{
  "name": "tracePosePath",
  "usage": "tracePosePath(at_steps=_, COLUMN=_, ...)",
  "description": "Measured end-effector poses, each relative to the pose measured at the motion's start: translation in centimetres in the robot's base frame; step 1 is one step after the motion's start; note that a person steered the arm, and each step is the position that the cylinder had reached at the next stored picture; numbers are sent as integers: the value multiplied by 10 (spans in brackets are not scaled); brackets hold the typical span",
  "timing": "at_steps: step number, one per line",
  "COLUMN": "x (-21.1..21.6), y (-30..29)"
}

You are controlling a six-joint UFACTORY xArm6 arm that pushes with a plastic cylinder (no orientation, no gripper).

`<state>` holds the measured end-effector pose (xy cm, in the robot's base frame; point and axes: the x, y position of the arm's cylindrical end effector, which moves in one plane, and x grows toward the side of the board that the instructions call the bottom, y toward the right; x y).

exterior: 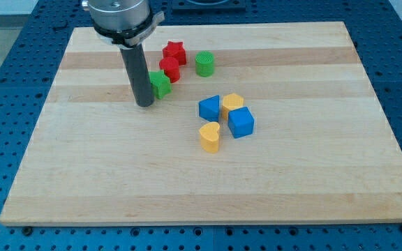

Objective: Slide the green star along with red circle towards the red star

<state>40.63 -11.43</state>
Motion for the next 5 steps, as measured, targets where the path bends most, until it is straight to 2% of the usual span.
tracePosePath(at_steps=2, x=-27, y=1)
tracePosePath(at_steps=3, x=-27, y=0)
tracePosePath(at_steps=4, x=-7, y=1)
tracePosePath(at_steps=5, x=-4, y=27)
